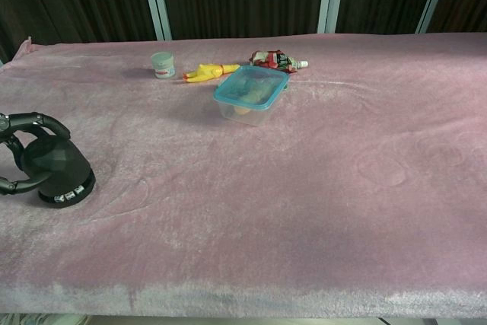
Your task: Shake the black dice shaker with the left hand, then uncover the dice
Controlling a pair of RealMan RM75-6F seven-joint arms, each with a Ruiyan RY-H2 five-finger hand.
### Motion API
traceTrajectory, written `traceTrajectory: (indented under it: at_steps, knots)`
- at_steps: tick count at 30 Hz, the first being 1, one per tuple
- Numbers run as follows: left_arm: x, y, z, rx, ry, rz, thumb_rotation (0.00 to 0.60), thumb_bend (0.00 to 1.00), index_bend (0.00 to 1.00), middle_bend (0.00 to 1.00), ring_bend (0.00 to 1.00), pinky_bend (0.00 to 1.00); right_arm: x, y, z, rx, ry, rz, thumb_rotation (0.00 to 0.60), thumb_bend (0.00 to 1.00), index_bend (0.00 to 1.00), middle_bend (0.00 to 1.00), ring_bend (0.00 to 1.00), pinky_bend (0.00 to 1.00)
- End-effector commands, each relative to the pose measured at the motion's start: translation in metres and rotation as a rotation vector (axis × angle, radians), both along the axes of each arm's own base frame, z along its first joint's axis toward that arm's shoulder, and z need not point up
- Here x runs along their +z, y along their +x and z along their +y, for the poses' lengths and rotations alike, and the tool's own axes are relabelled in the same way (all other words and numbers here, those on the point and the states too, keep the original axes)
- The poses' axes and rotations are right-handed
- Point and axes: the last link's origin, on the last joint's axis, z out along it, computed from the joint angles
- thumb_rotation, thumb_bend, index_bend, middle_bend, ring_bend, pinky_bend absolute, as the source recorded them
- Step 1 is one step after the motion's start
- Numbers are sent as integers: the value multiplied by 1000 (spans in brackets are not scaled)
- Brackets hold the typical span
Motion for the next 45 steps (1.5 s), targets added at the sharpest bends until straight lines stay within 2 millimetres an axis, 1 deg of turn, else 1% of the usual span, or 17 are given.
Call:
traceTrajectory:
  at_steps: [1, 4, 9, 13, 15, 19, 22, 25, 27, 30, 33, 35, 37, 40, 43, 45]
  knots:
    - [8, 2, -4, -20, 23, 12, 600, 339, 352, 260, 353, 547, 0, 0, 0, 0, 1, 1, 600, 137, 0, 0, 0, 151]
    - [15, -2, -3, -19, 58, 53, 600, 339, 352, 269, 363, 571, 0, 0, -1, -1, 0, 2, 600, 137, 0, 0, 0, 151]
    - [25, -20, 5, 33, 111, 151, 600, 339, 352, 272, 363, 571, 0, 1, 0, 0, -1, -2, 600, 137, 0, 0, 0, 151]
    - [27, -38, 12, 79, 152, 251, 600, 339, 353, 280, 362, 571, 0, 1, 0, 1, 0, -2, 600, 137, 0, 0, 0, 151]
    - [26, -44, 14, 93, 163, 292, 600, 341, 355, 283, 348, 556, 0, 1, 0, 1, 0, -1, 600, 137, 0, 0, 0, 151]
    - [25, -52, 17, 117, 169, 319, 600, 343, 356, 278, 317, 526, -1, 1, -1, 1, 1, 0, 600, 137, 0, 0, 0, 151]
    - [27, -52, 17, 116, 171, 311, 600, 343, 354, 261, 292, 490, -1, 1, 0, 3, -1, -2, 600, 137, 0, 0, 0, 151]
    - [27, -53, 16, 112, 166, 315, 600, 343, 314, 183, 184, 399, 0, 1, 0, 7, -3, -5, 600, 137, 0, 0, 0, 151]
    - [27, -54, 15, 118, 157, 315, 600, 340, 290, 111, 98, 321, 0, 1, 0, 10, -3, -7, 600, 137, 0, 0, 0, 151]
    - [28, -53, 14, 120, 149, 316, 600, 332, 266, 35, 23, 248, 0, 1, 1, 12, -5, -10, 600, 137, 0, 0, 0, 151]
    - [29, -52, 13, 119, 144, 318, 600, 324, 236, 2, 0, 223, 0, 1, 1, 12, -6, -12, 600, 137, 0, 0, 0, 151]
    - [31, -51, 12, 117, 151, 320, 600, 323, 214, 0, 0, 222, 1, 1, 1, 13, -7, -13, 600, 137, 0, 0, 0, 151]
    - [37, -48, 9, 103, 179, 327, 600, 324, 202, 0, 0, 221, 1, 1, 2, 15, -10, -16, 600, 137, 0, 0, 0, 151]
    - [52, -39, -1, 68, 245, 341, 600, 328, 202, 0, 0, 215, 3, 2, 3, 24, -24, -28, 600, 137, 0, 0, 0, 151]
    - [68, -31, -15, 0, 329, 370, 600, 334, 216, 0, 0, 175, 5, 3, 6, 41, -44, -45, 600, 137, 0, 0, 0, 151]
    - [73, -29, -21, -27, 347, 384, 600, 334, 230, 2, 0, 151, 6, 3, 7, 49, -51, -51, 600, 137, 0, 0, 0, 151]
